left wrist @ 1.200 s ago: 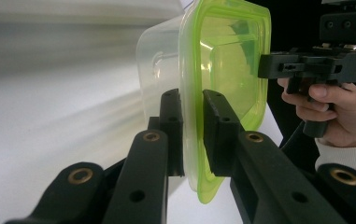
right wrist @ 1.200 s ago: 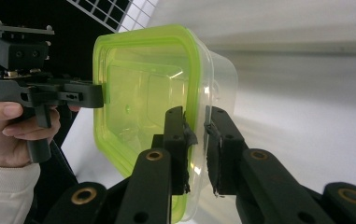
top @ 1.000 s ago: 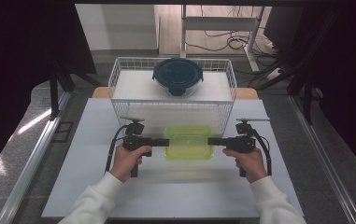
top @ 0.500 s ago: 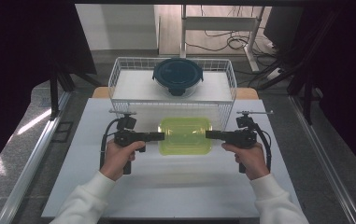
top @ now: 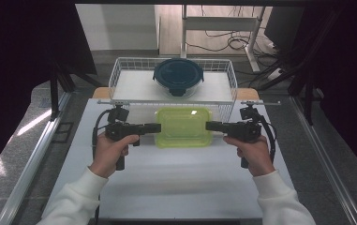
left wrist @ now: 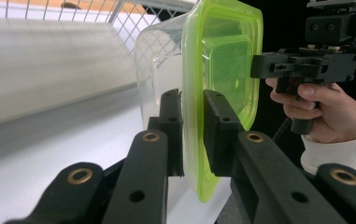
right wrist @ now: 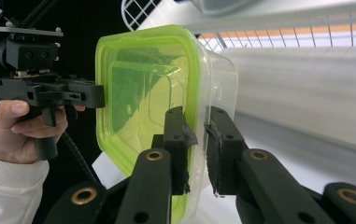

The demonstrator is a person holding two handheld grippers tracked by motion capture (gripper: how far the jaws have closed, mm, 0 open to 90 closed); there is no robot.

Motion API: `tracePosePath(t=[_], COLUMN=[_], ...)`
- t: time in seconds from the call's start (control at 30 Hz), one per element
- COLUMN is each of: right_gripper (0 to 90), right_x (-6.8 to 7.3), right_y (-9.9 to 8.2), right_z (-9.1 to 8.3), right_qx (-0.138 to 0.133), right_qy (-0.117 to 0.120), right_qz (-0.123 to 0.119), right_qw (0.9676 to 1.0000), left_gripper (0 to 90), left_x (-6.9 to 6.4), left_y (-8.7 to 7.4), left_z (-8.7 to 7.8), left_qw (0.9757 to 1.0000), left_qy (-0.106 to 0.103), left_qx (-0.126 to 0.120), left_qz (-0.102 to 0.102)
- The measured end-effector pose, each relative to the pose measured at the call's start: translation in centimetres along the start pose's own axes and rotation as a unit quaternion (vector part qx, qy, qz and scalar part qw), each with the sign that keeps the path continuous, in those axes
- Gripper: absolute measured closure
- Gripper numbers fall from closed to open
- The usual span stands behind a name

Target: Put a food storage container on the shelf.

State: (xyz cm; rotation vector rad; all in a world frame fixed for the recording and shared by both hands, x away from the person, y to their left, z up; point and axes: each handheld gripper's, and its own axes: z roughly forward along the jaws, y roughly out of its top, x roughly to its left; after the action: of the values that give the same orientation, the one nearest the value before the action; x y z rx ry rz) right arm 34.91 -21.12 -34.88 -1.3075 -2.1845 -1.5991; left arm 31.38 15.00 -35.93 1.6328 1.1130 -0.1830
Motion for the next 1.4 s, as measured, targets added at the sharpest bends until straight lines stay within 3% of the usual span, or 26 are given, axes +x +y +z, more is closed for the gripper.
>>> tracePosePath(t=[0.43,0.83,1.13,1.4], right_gripper=[78.2,78.1,78.5,78.4], right_x=[1.4,3.1,2.8,2.6], right_y=[2.3,5.4,9.2,12.3], right_z=[-0.3,-1.1,-0.5,0.0], right_qx=[-0.011,-0.029,-0.030,-0.029], right_qy=[0.006,0.010,0.011,0.005], right_qz=[-0.005,-0.026,-0.016,-0.016], right_qw=[0.9999,0.9992,0.9994,0.9994], left_gripper=[79.0,79.2,79.0,79.3], left_x=[-0.9,-2.0,-1.3,-0.5], left_y=[2.1,5.4,9.3,11.8], left_z=[-1.4,-2.9,-3.0,-2.9], left_qw=[0.9999,0.9995,0.9995,0.9994], left_qy=[-0.007,-0.008,-0.014,-0.015], left_qx=[-0.012,-0.027,-0.025,-0.030], left_qz=[0.004,0.016,0.011,0.009])
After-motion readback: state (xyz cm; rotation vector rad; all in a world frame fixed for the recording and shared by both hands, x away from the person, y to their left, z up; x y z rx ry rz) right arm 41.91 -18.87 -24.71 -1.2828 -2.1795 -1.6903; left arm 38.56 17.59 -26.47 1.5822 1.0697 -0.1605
